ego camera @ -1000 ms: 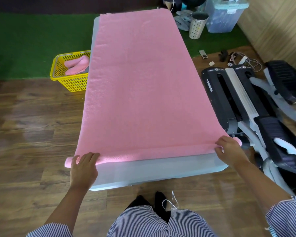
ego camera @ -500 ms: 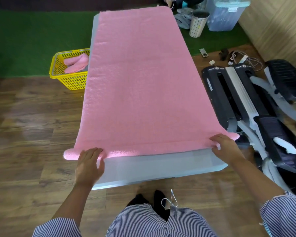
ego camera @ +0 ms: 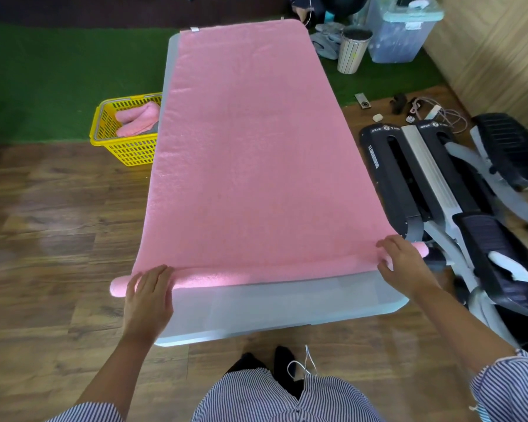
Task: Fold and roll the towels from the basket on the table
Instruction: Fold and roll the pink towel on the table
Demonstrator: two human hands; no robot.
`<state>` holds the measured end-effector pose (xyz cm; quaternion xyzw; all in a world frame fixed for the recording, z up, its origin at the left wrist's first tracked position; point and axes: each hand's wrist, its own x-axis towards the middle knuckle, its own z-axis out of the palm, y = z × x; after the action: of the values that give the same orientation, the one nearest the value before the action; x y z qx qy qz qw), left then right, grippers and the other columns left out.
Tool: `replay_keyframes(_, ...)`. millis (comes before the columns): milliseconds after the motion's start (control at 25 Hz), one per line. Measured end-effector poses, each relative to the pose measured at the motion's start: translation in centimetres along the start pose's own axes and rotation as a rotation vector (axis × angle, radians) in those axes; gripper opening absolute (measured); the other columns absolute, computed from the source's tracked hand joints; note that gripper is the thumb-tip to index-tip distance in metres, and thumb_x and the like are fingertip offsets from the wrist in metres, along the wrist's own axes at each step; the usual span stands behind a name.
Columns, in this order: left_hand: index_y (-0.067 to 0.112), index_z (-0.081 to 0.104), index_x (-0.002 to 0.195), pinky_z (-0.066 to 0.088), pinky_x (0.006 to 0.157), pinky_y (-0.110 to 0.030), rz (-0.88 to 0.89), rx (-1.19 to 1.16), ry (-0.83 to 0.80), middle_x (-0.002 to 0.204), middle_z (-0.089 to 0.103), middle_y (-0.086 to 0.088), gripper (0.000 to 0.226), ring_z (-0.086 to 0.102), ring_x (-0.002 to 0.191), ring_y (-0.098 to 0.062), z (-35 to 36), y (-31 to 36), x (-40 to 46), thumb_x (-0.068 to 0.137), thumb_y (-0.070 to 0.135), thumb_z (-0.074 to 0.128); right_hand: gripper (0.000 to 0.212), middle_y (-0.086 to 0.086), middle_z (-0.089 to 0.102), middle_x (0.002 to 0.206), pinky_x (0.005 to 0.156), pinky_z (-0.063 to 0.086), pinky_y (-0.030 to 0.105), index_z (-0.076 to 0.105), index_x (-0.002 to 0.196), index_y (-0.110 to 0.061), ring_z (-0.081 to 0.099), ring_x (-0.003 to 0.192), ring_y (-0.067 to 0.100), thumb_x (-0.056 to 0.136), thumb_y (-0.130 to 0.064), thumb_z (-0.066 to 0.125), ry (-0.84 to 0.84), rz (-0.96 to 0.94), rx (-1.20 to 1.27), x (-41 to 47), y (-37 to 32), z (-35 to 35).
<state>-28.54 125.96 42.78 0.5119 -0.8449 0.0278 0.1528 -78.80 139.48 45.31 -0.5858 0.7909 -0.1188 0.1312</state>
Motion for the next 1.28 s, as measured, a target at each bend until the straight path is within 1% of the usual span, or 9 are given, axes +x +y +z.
replay_keyframes(160,0.006,0.070,0.102,0.048,0.090,-0.046,-0.007,-0.063,-0.023,0.103,0.070,-0.009,0.037,0.064,0.095,-0.030,0.2,1.0,0.1,0.084,0.021,0.041,0.025,0.012,0.066,0.103,0.093,0.047,0.040,0.069,0.102,-0.003,0.060,0.097,0.031,0.081,0.006,0.059,0.072,0.059,0.062,-0.6,0.0,0.8)
replay_keyframes(320,0.008,0.067,0.107,0.046,0.094,-0.050,-0.054,-0.080,-0.068,0.109,0.068,-0.008,0.037,0.062,0.101,-0.028,0.8,0.6,-0.2,0.083,0.024,0.044,0.037,0.007,0.060,0.119,0.100,0.038,0.032,0.065,0.114,-0.007,0.055,0.110,0.026,0.079,0.003,0.061,-0.027,0.131,0.116,-0.5,0.0,0.5)
replay_keyframes(440,0.004,0.070,0.104,0.049,0.088,-0.052,-0.090,-0.047,-0.053,0.104,0.070,-0.012,0.033,0.065,0.094,-0.034,0.6,0.9,0.1,0.077,-0.001,0.051,0.038,0.009,0.062,0.116,0.101,0.037,0.032,0.065,0.111,-0.006,0.055,0.110,0.027,0.077,0.009,0.059,-0.035,0.108,0.111,-0.2,0.2,0.2)
replay_keyframes(600,0.004,0.069,0.102,0.052,0.077,-0.052,-0.087,0.028,-0.105,0.092,0.071,-0.014,0.059,0.067,0.082,-0.035,-0.3,0.4,-0.4,0.051,-0.026,0.060,0.026,0.011,0.067,0.105,0.094,0.044,0.033,0.067,0.105,-0.003,0.060,0.099,0.029,0.081,0.002,0.059,-0.065,0.060,0.084,-0.2,-0.4,0.2)
replay_keyframes(760,0.009,0.066,0.105,0.048,0.084,-0.053,-0.084,0.054,-0.092,0.096,0.070,-0.008,0.051,0.067,0.087,-0.030,-0.5,-0.9,-0.6,0.063,-0.019,0.057,0.027,0.006,0.062,0.107,0.094,0.042,0.031,0.063,0.110,-0.007,0.057,0.102,0.024,0.085,-0.007,0.056,-0.170,0.043,0.086,-0.3,-0.9,-0.4)
replay_keyframes(840,0.007,0.064,0.103,0.047,0.088,-0.054,-0.113,0.032,-0.036,0.100,0.068,-0.011,0.034,0.065,0.091,-0.032,-0.9,-0.6,0.0,0.075,-0.012,0.062,0.029,0.004,0.058,0.111,0.095,0.042,0.033,0.060,0.112,-0.007,0.054,0.103,0.021,0.083,-0.007,0.059,-0.075,0.029,0.072,-0.2,-0.8,-0.5)
replay_keyframes(920,0.003,0.067,0.097,0.050,0.080,-0.053,-0.110,-0.010,0.019,0.095,0.068,-0.013,0.017,0.065,0.084,-0.035,-0.9,0.1,0.3,0.083,-0.005,0.059,0.025,0.008,0.060,0.110,0.097,0.041,0.035,0.062,0.110,-0.004,0.055,0.103,0.024,0.085,-0.006,0.060,0.025,0.093,0.083,-0.4,-0.8,-0.4)
replay_keyframes(1160,0.005,0.068,0.098,0.049,0.087,-0.054,-0.101,-0.126,-0.005,0.098,0.069,-0.009,0.039,0.063,0.086,-0.033,0.2,-0.6,0.2,0.077,0.027,0.044,0.031,0.006,0.061,0.118,0.099,0.034,0.028,0.063,0.114,-0.005,0.055,0.109,0.023,0.082,-0.005,0.062,-0.017,0.196,0.155,-0.8,-0.9,0.0)
replay_keyframes(1280,0.003,0.067,0.101,0.050,0.085,-0.053,-0.087,-0.146,-0.059,0.099,0.069,-0.011,0.032,0.064,0.087,-0.034,0.0,-0.8,0.5,0.070,0.010,0.060,0.035,0.007,0.061,0.120,0.102,0.032,0.026,0.062,0.116,-0.006,0.054,0.111,0.024,0.081,0.000,0.060,-0.042,0.203,0.155,-0.6,-0.5,-0.1)
